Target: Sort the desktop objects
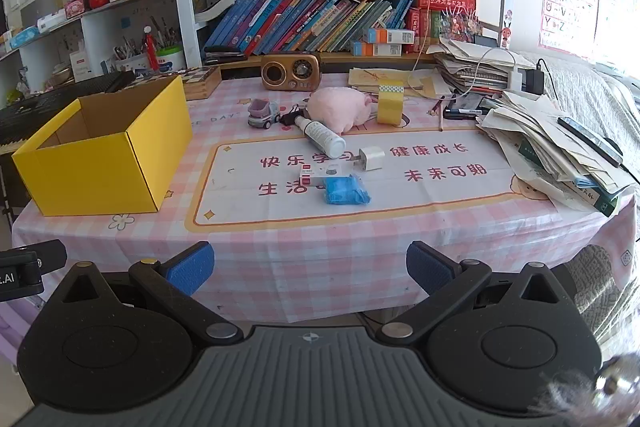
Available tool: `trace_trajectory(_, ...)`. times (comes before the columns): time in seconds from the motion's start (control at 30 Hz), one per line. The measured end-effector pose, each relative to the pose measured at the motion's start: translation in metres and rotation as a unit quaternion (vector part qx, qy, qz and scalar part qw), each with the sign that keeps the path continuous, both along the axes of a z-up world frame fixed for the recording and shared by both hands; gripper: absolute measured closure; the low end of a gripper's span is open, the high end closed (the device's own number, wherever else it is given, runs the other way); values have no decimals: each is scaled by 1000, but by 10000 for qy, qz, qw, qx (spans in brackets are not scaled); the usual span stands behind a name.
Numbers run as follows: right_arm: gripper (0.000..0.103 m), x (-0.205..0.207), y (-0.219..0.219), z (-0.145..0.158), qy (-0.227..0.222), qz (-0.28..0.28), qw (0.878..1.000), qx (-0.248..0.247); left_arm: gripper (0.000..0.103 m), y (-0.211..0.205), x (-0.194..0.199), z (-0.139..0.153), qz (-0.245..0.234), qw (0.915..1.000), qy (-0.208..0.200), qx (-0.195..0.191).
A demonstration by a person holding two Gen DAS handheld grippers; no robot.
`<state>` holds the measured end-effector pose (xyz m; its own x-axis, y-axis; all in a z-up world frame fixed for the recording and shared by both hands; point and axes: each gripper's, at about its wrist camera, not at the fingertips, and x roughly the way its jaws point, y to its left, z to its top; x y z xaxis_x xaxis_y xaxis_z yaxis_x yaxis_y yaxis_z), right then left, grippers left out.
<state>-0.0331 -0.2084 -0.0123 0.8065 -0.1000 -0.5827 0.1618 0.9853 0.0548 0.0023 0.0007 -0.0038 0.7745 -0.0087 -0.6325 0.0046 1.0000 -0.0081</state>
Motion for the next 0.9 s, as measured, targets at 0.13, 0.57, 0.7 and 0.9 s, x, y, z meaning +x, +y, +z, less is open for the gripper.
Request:
trace_trajectory(0.13, 0, -1, 0, 0, 3, -6, 10000, -1, 0, 0, 0, 0, 2, 10000, 0, 3)
trace_trajectory(0.57, 0, -2, 0, 0, 16, -19, 10000, 2, 0, -4, -4, -2, -27, 10000, 33, 78)
trace_trajectory(0.7, 0, -2, 1, 1, 20, -20, 10000, 0, 0, -3, -4, -2, -28, 10000, 44, 83)
trace_trajectory(0.9, 0, -1, 0, 1, 26, -12, 10000, -2, 0, -2, -3, -2, -45, 9999, 104, 88)
